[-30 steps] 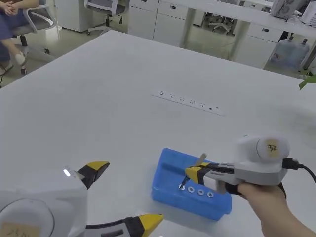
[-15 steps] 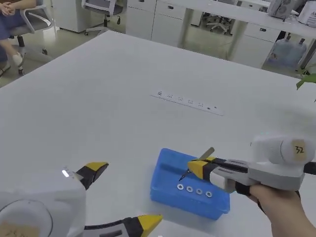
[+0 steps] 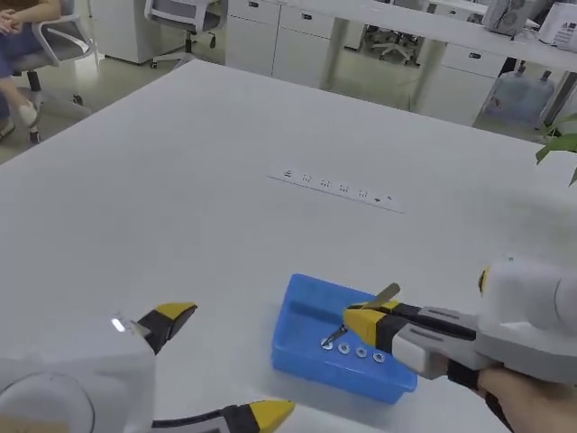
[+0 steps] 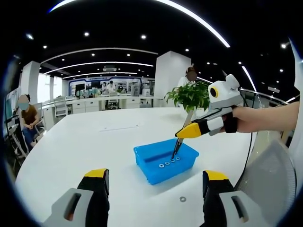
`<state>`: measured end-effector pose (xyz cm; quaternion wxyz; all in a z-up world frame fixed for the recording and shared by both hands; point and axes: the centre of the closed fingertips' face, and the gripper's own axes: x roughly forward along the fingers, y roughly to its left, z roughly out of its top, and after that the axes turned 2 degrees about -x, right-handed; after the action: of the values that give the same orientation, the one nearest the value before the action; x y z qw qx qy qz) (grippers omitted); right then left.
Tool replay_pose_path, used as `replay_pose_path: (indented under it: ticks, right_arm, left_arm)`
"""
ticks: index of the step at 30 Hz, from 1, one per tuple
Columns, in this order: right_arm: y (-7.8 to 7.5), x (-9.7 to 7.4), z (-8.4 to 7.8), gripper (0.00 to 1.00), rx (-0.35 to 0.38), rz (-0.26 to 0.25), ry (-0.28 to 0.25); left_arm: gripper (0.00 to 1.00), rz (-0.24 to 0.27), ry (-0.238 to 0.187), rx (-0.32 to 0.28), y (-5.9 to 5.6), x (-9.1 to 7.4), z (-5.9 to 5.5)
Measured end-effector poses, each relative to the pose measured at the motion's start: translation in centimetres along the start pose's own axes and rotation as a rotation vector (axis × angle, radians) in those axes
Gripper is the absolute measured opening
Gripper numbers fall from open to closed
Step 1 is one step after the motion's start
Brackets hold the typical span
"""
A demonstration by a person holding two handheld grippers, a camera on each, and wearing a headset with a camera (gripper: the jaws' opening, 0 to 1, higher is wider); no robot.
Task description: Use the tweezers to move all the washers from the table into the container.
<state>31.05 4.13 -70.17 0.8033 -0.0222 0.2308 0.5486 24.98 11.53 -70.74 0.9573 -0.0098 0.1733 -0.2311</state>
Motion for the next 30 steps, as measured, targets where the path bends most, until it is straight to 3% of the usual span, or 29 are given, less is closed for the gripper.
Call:
replay_pose_path:
  ticks: [14, 22, 30]
  right_arm:
    - [3.1, 1.2, -5.4, 0.03, 0.037, 0.064, 0.108]
    - [4.2, 1.9, -7.2, 0.03, 0.014, 0.099, 0.165]
    - [5.3, 2.2, -7.9, 0.03, -0.023, 0.134, 0.2]
  left_arm:
    - [0.82, -0.007, 0.009, 0.001, -0.1, 0.1, -0.2]
    - [0.82, -0.01, 0.011, 0.003, -0.1, 0.1, -0.2]
    - [0.82, -0.005, 0.007, 0.0, 0.0, 0.1, -0.2]
